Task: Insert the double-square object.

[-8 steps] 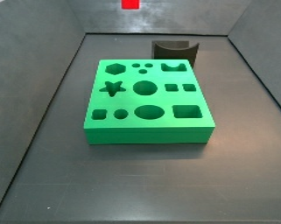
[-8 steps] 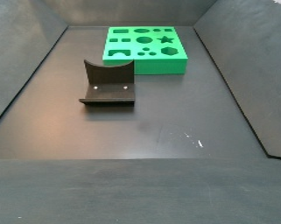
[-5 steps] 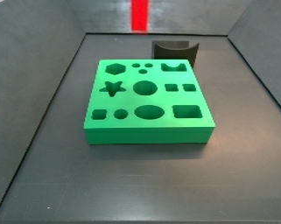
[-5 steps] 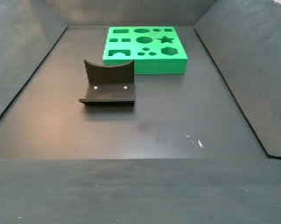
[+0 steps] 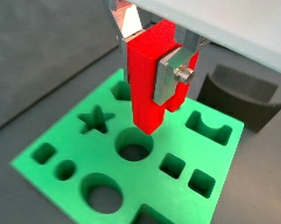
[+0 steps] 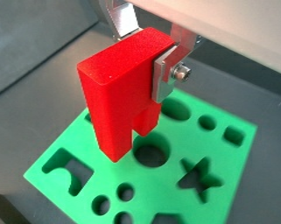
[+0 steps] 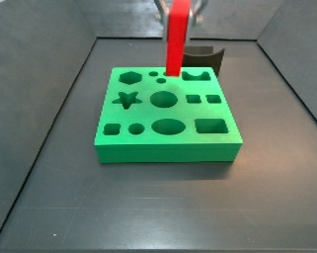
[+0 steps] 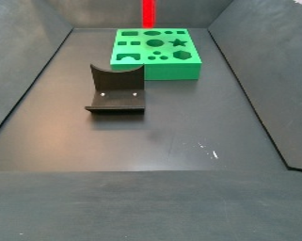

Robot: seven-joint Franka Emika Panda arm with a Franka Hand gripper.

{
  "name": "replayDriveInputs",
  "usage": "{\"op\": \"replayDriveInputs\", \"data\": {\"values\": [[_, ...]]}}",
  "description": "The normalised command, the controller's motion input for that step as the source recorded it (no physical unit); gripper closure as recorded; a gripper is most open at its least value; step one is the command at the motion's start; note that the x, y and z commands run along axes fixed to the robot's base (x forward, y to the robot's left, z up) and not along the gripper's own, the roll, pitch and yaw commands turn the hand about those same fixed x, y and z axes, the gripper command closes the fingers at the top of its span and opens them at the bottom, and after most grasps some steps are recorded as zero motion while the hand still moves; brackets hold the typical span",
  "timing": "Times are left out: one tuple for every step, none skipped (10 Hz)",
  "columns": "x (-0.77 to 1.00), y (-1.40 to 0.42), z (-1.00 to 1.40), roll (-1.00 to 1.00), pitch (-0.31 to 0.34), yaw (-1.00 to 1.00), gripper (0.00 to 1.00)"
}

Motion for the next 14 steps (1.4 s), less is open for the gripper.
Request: {"op": "replayDriveInputs", "data": {"values": [[0.57, 0.21, -0.64, -0.09, 0.000, -0.67, 1.00], [0.22, 0.00, -0.40, -0.12, 0.000, -0.91, 1.00], [0.15, 0.00, -0.25, -0.09, 0.000, -0.96, 1.00], [0.11, 0.00, -0.15, -0.07, 0.000, -0.98, 1.00], [0.13, 0.00, -0.04, -0.10, 0.000, -0.96, 1.00], [0.15, 0.00, -0.01, -0.12, 0.000, -0.95, 1.00], [0.11, 0.00, -0.05, -0.10, 0.000, -0.98, 1.00], [0.04, 0.00, -0.08, -0.07, 0.000, -1.00, 1.00], [0.05, 0.00, -0.07, -0.08, 0.000, -1.00, 1.00], [0.05, 0.00, -0.07, -0.08, 0.000, -1.00, 1.00], [0.06, 0.00, -0.05, -0.09, 0.000, -1.00, 1.00], [0.06, 0.00, -0.05, -0.09, 0.000, -1.00, 1.00], [0.06, 0.00, -0.05, -0.09, 0.000, -1.00, 1.00], [0.05, 0.00, -0.08, -0.09, 0.000, -1.00, 1.00]]}}
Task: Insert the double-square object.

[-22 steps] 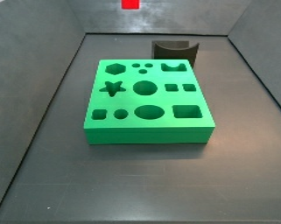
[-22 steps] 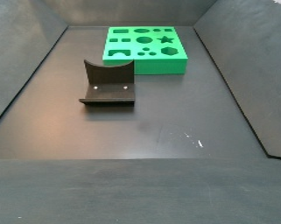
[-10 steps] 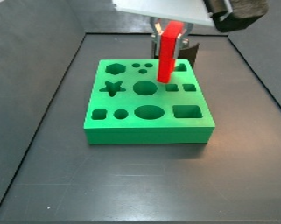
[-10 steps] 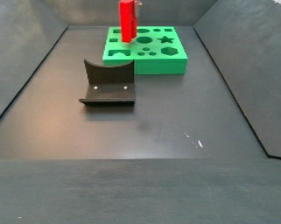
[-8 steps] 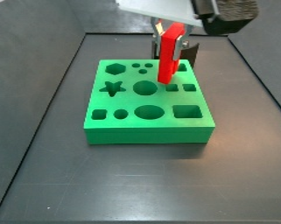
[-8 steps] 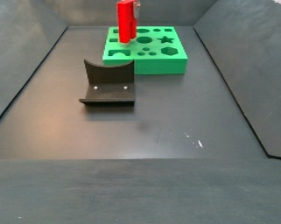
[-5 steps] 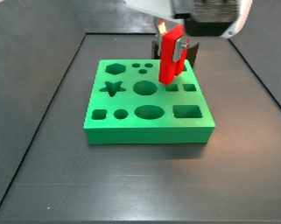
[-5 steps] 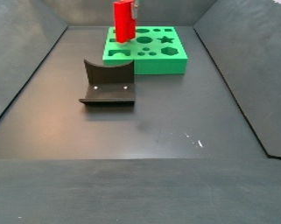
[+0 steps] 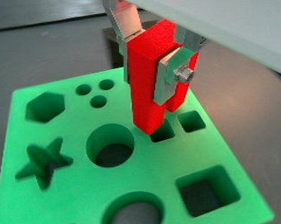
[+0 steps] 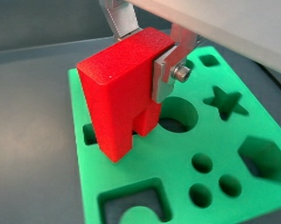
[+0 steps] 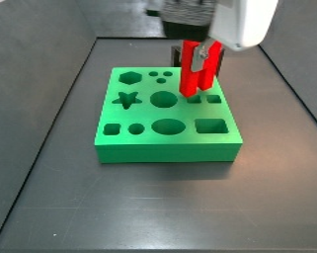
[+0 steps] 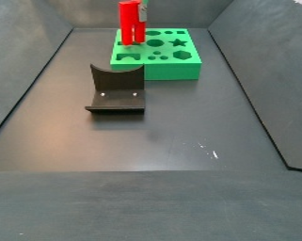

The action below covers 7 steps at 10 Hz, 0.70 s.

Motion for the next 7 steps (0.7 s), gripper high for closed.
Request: {"op": "replayDriveInputs", "data": {"values": [[0.07, 0.00, -0.21, -0.07, 0.000, -1.00, 1.00], [0.07, 0.00, -0.21, -0.07, 0.000, -1.00, 1.00], [0.07, 0.00, -0.20, -0.07, -0.003, -1.00, 1.00], [0.09, 0.00, -0.17, -0.09, -0.017, -0.99, 1.00], [0.09, 0.00, -0.17, -0.09, -0.019, -0.99, 1.00], [0.13, 0.00, -0.18, -0.14, -0.017, -0.94, 1.00], [0.29, 0.10, -0.12, -0.16, 0.000, -0.64, 1.00]]}}
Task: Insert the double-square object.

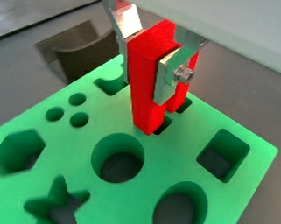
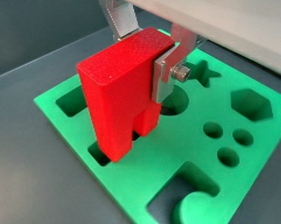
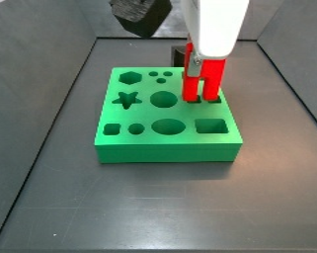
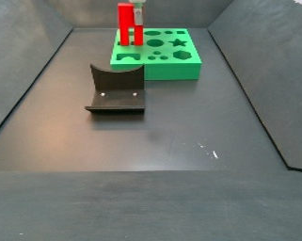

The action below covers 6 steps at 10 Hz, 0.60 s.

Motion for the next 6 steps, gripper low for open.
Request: {"op": "replayDriveInputs", "data": {"values": [[0.19, 0.18, -0.12, -0.01, 0.039, -0.11, 1.00], [0.36, 0.15, -0.27, -0.02, 0.040, 0.00, 1.00], [0.15, 0.00, -0.24, -0.09, 0.007, 0.02, 1.00], [0.03, -0.03, -0.17, -0.18, 0.003, 0.00, 1.00], [0.00, -0.09, -0.11, -0.22, 0.000, 0.00, 1.00], [-0.09, -0.02, -0.01, -0.26, -0.021, 0.00, 1.00]]}}
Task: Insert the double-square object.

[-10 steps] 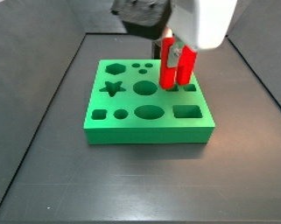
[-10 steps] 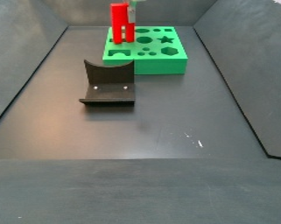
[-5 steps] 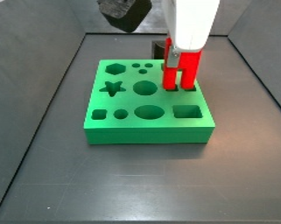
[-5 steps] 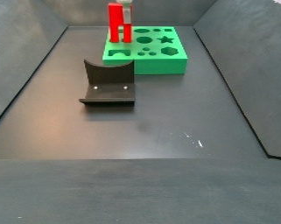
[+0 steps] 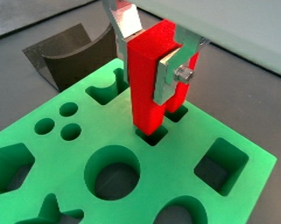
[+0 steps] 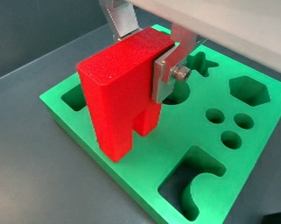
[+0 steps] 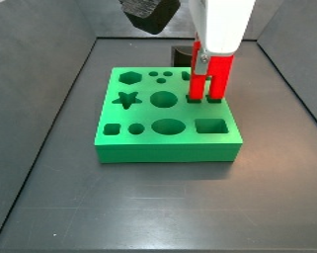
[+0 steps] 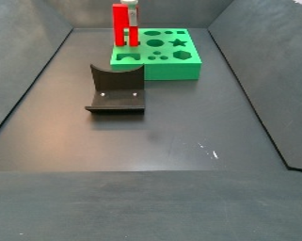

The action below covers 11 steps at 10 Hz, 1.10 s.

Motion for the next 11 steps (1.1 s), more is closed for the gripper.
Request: {"op": "replayDriveInputs", "data": {"values": [[-0.08, -0.07, 0.00, -0.28, -0.063, 0.00, 1.00], [-0.11, -0.09, 0.00, -0.26, -0.089, 0.00, 1.00], [-0.03, -0.13, 0.00, -0.25, -0.091, 0.00, 1.00], [0.00, -0.09, -0.09, -0.20, -0.044, 0.00, 1.00], [0.00, 0.00, -0.19, -0.09, 0.000, 0.00, 1.00], [0.00, 0.00, -0.23, 0.00, 0.020, 0.00, 1.00], [0.00, 0.00, -0.27, 0.04, 0.087, 0.00, 1.00], [0.00, 0.00, -0.33, 0.12, 0.100, 0.04, 1.00], [0.00, 0.00, -0.34, 0.13, 0.099, 0.10, 1.00], [0.07, -0.01, -0.36, 0.10, 0.104, 0.00, 1.00], [0.16, -0.08, -0.39, 0.11, 0.133, 0.00, 1.00]]}}
